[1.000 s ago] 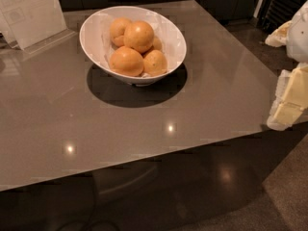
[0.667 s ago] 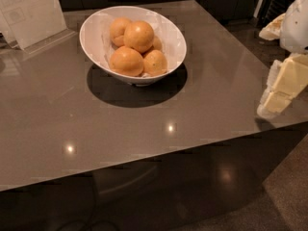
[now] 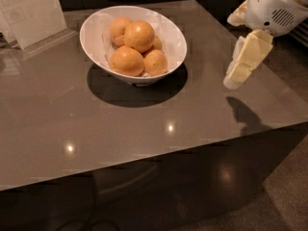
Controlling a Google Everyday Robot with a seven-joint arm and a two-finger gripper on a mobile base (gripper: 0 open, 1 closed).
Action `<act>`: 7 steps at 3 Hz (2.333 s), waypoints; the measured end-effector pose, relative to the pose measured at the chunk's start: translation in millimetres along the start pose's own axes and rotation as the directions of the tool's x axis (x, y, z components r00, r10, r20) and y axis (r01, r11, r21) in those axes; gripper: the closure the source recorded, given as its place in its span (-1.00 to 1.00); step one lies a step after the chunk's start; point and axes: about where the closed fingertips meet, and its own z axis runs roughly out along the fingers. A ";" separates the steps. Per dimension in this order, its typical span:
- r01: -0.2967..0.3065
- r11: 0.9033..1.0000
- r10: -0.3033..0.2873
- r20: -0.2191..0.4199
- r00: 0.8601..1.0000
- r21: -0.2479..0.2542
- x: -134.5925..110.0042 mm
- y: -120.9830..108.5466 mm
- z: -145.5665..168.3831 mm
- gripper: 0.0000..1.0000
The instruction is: Pick orange from white bowl
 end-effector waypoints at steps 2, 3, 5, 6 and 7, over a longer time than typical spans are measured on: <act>0.043 0.999 -0.043 0.030 0.999 -0.028 -31.2 -27.7 19.3 -1.00; 0.021 0.999 -0.019 0.077 0.997 -0.025 -39.8 -40.7 28.2 -1.00; 0.092 0.981 -0.062 0.174 0.983 -0.170 -103.1 -87.4 107.9 -1.00; 0.090 0.984 -0.061 0.182 0.981 -0.157 -106.1 -91.7 110.4 -1.00; 0.091 0.986 -0.060 0.210 0.976 -0.138 -109.6 -94.4 111.7 -1.00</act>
Offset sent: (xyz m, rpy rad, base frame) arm 0.0294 0.0211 -0.0015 0.0122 0.0145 0.0470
